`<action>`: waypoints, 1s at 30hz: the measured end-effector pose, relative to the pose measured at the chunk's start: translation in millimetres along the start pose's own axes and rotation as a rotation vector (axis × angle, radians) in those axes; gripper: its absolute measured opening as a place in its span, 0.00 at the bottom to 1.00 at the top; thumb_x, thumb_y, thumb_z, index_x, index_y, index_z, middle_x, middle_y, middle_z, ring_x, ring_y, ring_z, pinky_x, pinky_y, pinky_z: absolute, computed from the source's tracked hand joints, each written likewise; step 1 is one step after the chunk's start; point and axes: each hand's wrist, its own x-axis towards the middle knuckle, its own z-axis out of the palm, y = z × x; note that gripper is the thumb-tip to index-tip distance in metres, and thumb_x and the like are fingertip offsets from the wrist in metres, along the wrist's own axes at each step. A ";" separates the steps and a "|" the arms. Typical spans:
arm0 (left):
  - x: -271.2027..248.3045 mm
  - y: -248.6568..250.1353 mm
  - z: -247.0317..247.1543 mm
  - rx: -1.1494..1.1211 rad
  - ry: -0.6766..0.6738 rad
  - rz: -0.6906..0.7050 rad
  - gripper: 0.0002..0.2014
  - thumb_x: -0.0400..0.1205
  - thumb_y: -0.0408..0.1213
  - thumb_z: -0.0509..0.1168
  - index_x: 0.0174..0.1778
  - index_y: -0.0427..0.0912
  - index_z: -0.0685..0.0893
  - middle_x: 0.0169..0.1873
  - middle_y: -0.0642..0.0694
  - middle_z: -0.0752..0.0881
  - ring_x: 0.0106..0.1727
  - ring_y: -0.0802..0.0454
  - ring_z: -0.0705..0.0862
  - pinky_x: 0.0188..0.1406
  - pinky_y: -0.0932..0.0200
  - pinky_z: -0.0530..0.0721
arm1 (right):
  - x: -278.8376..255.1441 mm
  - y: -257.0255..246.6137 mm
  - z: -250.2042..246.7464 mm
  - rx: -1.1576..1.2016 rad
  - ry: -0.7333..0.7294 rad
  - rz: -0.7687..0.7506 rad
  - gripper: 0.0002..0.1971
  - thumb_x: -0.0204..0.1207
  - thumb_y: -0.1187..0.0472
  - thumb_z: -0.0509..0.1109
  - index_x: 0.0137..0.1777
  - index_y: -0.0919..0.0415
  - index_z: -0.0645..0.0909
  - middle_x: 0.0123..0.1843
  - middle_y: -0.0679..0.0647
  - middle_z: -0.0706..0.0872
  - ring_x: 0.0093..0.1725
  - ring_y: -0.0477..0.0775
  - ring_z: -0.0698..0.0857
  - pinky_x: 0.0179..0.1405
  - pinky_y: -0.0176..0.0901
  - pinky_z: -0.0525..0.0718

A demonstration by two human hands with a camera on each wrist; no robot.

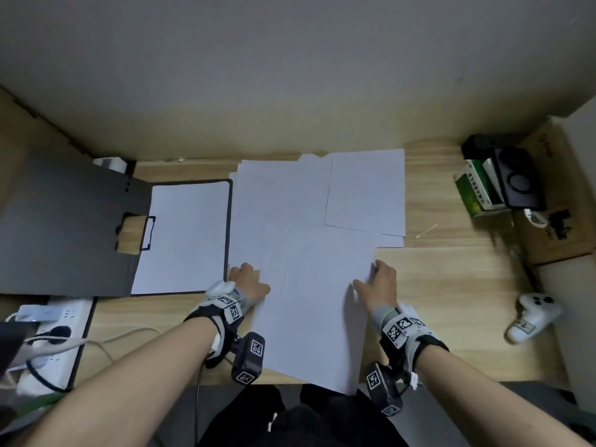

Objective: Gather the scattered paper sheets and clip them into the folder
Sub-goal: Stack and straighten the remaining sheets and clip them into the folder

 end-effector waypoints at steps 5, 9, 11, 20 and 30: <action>-7.9 4.7 9.1 -0.227 -0.070 -0.004 0.12 0.72 0.33 0.67 0.33 0.45 0.68 0.32 0.48 0.72 0.36 0.49 0.72 0.30 0.58 0.68 | -7.2 -0.3 2.9 0.065 -0.072 0.219 0.23 0.69 0.59 0.78 0.64 0.59 0.79 0.52 0.54 0.85 0.53 0.59 0.83 0.58 0.47 0.80; -7.0 5.6 21.1 -0.299 -0.147 -0.001 0.17 0.59 0.41 0.69 0.44 0.45 0.80 0.42 0.43 0.85 0.43 0.47 0.83 0.46 0.52 0.85 | -17.9 -3.3 15.0 0.069 -0.207 0.223 0.10 0.64 0.56 0.77 0.41 0.60 0.82 0.41 0.54 0.89 0.39 0.57 0.84 0.36 0.42 0.78; -4.8 3.8 24.7 -0.299 -0.142 -0.006 0.20 0.57 0.42 0.69 0.44 0.44 0.81 0.43 0.42 0.86 0.44 0.46 0.84 0.51 0.49 0.85 | -20.5 -3.9 19.9 0.156 -0.218 0.225 0.10 0.62 0.59 0.78 0.38 0.62 0.82 0.38 0.56 0.88 0.35 0.56 0.83 0.35 0.45 0.81; -7.9 -4.7 13.5 -0.269 -0.174 -0.061 0.23 0.71 0.40 0.73 0.57 0.33 0.76 0.49 0.43 0.81 0.54 0.42 0.85 0.61 0.49 0.84 | -14.8 -4.0 31.0 0.247 -0.360 0.328 0.25 0.46 0.53 0.85 0.40 0.67 0.84 0.43 0.62 0.92 0.42 0.63 0.91 0.46 0.56 0.90; 2.9 -34.6 -36.9 -0.244 -0.095 0.007 0.29 0.66 0.43 0.73 0.60 0.32 0.79 0.56 0.37 0.86 0.56 0.40 0.86 0.58 0.49 0.86 | -15.2 -56.0 23.9 0.357 -0.353 0.267 0.25 0.82 0.50 0.68 0.66 0.73 0.77 0.63 0.62 0.82 0.61 0.64 0.82 0.57 0.49 0.75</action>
